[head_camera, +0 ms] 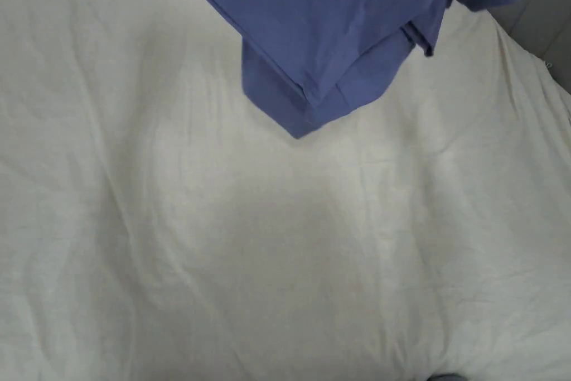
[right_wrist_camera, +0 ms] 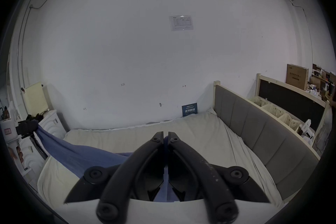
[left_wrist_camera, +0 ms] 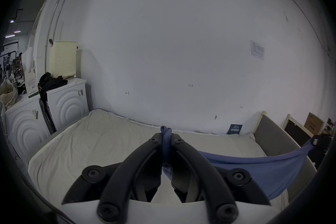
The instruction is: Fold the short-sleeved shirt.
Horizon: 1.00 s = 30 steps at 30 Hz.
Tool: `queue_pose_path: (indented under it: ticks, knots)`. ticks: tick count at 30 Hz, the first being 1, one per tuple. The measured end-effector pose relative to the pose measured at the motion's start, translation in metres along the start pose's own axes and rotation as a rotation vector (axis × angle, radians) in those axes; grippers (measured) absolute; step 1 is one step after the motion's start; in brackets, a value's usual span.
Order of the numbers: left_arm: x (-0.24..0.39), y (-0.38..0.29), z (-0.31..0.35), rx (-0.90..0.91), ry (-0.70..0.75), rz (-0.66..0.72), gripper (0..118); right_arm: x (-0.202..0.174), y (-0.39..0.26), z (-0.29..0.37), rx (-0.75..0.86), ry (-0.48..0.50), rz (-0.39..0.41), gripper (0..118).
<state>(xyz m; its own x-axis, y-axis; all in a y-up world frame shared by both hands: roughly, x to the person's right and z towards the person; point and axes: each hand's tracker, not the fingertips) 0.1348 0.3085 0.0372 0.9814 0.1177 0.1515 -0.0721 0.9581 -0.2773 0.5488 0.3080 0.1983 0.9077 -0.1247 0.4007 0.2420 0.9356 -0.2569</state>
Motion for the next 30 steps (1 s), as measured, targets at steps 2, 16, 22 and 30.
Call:
queue_pose_path:
  ticks: [2, 16, 22, 30]
  knots:
    - [0.001, -0.004, -0.011, -0.002, 0.009, -0.011, 9, -0.002, -0.004, -0.006, 0.004, -0.006, 0.008, 5]
    - [-0.037, -0.199, 0.016, -0.253, -0.04, -0.162, 9, 0.043, -0.191, 0.001, -0.247, 0.024, 0.048, 5]
    - [-0.072, -0.32, 0.073, -0.467, -0.063, -0.096, 9, 0.08, -0.316, 0.048, -0.407, 0.041, -0.016, 5]
    - [-0.111, -0.449, 0.124, -0.699, 0.049, 0.062, 9, 0.09, -0.443, 0.107, -0.589, 0.016, -0.077, 5]
